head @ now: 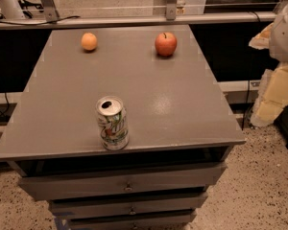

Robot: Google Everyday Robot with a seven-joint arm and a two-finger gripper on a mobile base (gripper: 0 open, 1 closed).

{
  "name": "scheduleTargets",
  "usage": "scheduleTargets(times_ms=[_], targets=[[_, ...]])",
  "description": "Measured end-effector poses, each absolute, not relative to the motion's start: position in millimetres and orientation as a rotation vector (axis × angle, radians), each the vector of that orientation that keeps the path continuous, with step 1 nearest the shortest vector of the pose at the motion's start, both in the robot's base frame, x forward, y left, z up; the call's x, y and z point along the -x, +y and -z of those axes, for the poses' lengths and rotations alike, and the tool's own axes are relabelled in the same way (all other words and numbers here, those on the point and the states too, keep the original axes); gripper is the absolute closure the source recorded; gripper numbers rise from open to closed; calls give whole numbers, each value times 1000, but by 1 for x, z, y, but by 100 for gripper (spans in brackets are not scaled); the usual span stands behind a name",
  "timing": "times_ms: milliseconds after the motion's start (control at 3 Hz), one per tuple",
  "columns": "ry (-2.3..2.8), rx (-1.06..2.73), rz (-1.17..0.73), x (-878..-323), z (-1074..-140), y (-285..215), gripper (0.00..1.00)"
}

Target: Pick 7up can

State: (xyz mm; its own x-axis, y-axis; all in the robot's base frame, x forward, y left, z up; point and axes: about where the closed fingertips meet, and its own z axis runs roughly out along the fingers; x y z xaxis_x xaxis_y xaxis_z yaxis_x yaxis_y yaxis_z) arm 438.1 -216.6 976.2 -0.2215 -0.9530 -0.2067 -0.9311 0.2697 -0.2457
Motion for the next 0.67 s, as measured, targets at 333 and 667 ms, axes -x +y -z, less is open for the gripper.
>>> scheduleTargets(times_ms=[333,667], targets=[[2232,1724,99,-438,-976,-217,0],[2204,1685,10,-440,-963,-207,0]])
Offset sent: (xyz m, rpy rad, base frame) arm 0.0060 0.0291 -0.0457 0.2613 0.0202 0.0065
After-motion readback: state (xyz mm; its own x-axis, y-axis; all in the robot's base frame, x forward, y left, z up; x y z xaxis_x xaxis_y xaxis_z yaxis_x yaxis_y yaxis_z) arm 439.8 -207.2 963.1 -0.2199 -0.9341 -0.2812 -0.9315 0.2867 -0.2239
